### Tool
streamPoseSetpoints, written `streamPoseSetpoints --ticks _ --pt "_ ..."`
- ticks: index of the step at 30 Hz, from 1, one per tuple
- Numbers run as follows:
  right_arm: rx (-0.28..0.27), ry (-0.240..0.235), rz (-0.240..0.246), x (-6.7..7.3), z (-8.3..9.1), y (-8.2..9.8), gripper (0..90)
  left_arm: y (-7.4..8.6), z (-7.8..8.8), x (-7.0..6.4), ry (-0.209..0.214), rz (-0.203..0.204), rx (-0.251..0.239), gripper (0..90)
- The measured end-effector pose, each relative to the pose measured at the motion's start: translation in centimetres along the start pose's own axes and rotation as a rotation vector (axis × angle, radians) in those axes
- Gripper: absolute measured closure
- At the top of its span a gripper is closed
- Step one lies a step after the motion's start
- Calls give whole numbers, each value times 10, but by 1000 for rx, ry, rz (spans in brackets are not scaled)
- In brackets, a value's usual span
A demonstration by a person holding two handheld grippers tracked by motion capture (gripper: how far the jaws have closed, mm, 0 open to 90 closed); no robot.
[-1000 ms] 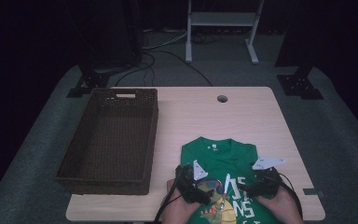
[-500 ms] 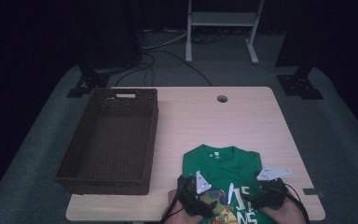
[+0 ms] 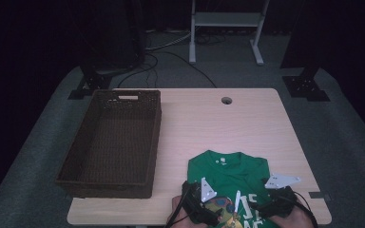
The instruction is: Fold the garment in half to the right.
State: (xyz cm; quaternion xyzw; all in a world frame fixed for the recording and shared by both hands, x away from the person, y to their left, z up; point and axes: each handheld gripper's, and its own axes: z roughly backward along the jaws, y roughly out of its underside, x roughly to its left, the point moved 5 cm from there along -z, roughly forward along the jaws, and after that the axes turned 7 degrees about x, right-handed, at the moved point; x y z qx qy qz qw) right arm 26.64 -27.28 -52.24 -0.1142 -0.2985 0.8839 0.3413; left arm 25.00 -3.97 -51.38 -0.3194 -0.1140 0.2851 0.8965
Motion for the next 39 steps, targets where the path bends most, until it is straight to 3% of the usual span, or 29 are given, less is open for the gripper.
streamPoseSetpoints --ticks 10,17,25,39 --pt "-2 0 0 0 0 0 0 -13 14 25 6 -59 -43 0" --pt "-2 0 0 0 0 0 0 -27 14 42 -7 -90 -35 0" --pt "-2 0 0 0 0 0 0 -35 8 62 -8 -96 -11 0" --pt "-4 1 -1 0 0 0 0 -47 6 94 -16 -75 -23 0"
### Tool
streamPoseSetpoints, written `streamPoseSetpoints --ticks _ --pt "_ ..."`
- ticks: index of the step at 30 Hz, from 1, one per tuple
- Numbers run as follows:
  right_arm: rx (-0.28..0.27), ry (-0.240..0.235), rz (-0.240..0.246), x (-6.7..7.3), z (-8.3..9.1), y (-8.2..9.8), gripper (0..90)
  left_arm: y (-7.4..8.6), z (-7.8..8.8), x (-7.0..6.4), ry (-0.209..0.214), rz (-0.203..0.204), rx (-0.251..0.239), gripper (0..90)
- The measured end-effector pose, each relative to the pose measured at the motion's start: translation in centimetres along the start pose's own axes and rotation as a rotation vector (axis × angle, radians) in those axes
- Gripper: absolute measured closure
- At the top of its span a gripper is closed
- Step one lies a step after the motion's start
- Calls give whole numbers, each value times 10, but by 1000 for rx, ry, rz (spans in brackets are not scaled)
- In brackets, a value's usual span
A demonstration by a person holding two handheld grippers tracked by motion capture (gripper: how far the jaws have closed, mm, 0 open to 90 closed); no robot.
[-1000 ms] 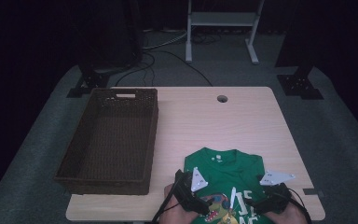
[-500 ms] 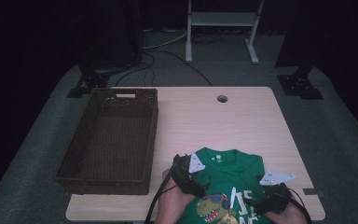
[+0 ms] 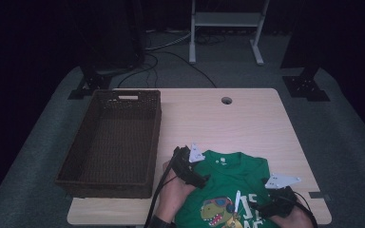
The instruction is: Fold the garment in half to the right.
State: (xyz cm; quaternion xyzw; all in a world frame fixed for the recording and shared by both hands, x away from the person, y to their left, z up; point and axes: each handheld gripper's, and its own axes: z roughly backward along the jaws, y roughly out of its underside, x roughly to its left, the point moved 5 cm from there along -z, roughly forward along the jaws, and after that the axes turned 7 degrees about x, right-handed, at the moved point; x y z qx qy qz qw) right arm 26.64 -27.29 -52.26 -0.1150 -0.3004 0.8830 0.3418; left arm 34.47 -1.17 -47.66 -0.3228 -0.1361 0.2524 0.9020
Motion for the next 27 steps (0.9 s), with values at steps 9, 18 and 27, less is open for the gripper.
streamPoseSetpoints --ticks 9,18,27 --pt "0 -1 1 0 0 0 0 -8 -2 20 -18 -9 16 0" --pt "0 0 1 0 0 0 0 -10 -10 35 -32 -10 31 0" --pt "-1 0 1 0 0 0 0 -11 -14 52 -47 6 27 0"
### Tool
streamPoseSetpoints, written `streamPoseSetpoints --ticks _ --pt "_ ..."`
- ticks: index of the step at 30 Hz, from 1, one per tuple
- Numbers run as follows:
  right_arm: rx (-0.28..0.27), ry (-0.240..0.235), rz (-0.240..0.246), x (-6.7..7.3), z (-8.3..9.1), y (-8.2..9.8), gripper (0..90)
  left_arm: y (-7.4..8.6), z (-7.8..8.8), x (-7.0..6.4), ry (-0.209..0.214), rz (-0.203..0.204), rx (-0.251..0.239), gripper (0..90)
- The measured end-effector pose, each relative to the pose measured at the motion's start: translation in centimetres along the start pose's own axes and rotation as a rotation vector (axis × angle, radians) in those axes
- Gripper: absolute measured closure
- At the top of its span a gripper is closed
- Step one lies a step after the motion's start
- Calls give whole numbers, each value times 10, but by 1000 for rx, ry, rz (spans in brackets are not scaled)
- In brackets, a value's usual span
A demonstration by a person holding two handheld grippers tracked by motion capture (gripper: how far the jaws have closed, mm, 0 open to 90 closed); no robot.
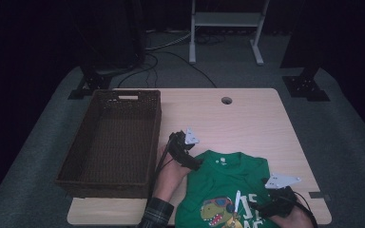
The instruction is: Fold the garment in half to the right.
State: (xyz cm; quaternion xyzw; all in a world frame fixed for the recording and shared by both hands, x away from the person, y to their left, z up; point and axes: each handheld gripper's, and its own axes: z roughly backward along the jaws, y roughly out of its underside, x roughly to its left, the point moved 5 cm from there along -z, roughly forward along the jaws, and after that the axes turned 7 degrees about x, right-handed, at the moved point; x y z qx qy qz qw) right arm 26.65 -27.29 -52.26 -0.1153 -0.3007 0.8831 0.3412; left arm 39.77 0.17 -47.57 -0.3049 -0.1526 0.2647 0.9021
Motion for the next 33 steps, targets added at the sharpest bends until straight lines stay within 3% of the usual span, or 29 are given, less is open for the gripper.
streamPoseSetpoints --ticks 12,25,33 --pt "1 0 -1 0 0 0 0 5 -15 14 5 20 20 0" --pt "2 1 -3 0 0 0 0 19 -37 20 31 32 59 0" --pt "14 1 1 0 0 -1 0 24 -40 22 76 66 21 0"
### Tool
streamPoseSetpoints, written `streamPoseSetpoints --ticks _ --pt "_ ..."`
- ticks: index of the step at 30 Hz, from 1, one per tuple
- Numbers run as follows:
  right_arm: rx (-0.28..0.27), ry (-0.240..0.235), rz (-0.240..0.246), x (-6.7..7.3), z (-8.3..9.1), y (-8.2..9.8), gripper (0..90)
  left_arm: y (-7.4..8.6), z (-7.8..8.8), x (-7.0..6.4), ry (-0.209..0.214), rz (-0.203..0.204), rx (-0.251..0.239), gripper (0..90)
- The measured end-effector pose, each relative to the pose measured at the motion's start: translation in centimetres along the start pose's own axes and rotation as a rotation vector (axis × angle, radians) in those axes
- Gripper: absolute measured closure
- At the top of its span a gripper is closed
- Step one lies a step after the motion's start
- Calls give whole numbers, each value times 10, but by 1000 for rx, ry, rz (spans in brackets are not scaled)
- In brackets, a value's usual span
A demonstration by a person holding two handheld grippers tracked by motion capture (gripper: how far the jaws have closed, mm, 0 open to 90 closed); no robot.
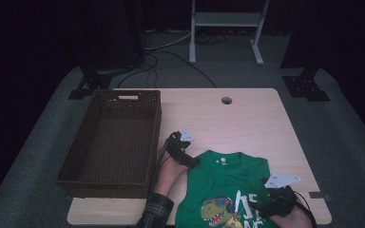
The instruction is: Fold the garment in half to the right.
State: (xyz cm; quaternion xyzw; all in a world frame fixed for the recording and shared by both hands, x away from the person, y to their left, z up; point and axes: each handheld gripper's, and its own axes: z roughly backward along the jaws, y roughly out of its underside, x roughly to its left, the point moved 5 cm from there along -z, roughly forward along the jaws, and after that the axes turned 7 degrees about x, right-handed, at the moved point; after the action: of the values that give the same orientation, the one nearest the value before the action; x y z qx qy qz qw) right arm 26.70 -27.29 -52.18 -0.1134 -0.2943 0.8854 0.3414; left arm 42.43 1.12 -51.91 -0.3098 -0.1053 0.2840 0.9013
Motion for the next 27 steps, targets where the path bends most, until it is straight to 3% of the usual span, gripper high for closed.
streamPoseSetpoints --ticks 6,27 --pt "-10 19 20 -1 3 -4 0 0 0 0 2 0 -2 0" --pt "-52 -1 81 -17 1 -35 0 0 0 0 6 -4 -2 0"
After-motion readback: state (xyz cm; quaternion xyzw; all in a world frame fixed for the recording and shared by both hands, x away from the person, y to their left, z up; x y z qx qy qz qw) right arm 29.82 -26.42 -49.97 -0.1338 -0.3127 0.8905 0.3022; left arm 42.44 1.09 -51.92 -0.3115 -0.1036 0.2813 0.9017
